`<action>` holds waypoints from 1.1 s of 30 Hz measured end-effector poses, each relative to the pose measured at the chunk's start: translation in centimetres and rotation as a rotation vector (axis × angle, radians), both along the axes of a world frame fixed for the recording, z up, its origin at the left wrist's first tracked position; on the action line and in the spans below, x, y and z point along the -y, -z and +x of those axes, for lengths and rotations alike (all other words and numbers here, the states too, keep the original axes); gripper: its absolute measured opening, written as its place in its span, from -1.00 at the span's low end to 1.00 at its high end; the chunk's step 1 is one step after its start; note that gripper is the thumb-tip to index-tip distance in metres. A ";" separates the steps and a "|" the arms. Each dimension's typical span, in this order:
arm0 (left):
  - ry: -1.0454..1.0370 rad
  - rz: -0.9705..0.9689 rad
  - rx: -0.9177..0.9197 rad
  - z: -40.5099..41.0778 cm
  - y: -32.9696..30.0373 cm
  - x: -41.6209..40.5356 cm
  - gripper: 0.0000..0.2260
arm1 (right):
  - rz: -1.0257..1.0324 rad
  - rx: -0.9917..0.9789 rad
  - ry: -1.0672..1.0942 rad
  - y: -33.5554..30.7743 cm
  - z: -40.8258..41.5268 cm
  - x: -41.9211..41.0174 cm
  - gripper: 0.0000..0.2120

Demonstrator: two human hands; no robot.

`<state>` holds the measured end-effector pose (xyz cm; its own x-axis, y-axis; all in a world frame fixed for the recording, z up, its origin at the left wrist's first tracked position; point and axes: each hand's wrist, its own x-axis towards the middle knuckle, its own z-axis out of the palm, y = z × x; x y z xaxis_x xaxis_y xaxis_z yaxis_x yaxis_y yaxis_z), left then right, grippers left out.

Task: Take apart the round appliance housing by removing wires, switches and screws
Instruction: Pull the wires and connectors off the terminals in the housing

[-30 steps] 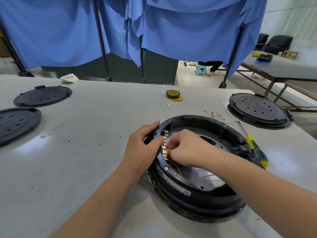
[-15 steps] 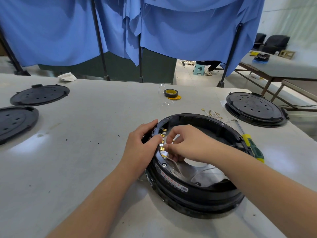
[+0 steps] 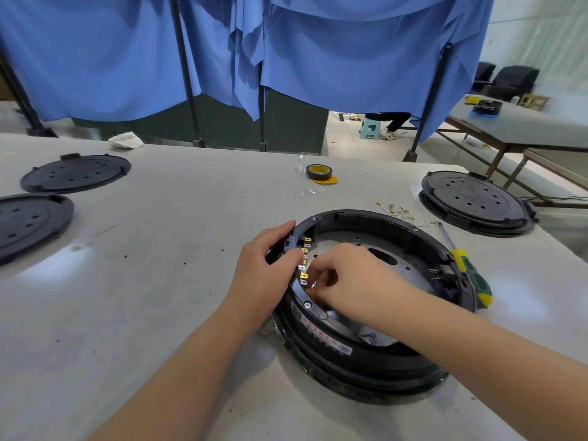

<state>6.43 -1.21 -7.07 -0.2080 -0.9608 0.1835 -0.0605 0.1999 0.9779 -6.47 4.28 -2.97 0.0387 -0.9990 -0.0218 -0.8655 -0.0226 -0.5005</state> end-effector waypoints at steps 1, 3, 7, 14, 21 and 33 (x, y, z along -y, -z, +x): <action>0.001 -0.002 0.003 0.0 0.0 0.0 -0.59 | 0.005 0.022 -0.006 0.0 -0.1 0.0 -0.76; 0.004 -0.006 0.005 0.0 -0.1 0.0 -0.60 | 0.015 0.063 -0.025 0.0 -0.1 0.1 -0.75; 0.005 -0.008 0.007 0.0 -0.2 0.0 -0.60 | 0.037 0.101 -0.077 -0.2 -0.4 0.7 -0.78; -0.005 0.010 0.016 0.0 -0.4 0.0 -0.60 | -0.019 -0.007 -0.107 0.3 -0.5 0.7 -0.77; -0.011 0.015 0.026 0.1 -0.4 0.0 -0.60 | -0.049 -0.153 -0.232 -0.4 -0.6 0.6 -0.70; -0.010 0.004 0.040 0.0 -0.4 0.0 -0.59 | -0.115 -0.167 -0.381 0.2 -1.2 0.8 -0.80</action>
<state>6.47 -1.21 -6.62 -0.2053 -0.9636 0.1715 -0.1020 0.1953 0.9754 -7.68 3.46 -3.19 0.4103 -0.9105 0.0516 -0.8534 -0.4033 -0.3301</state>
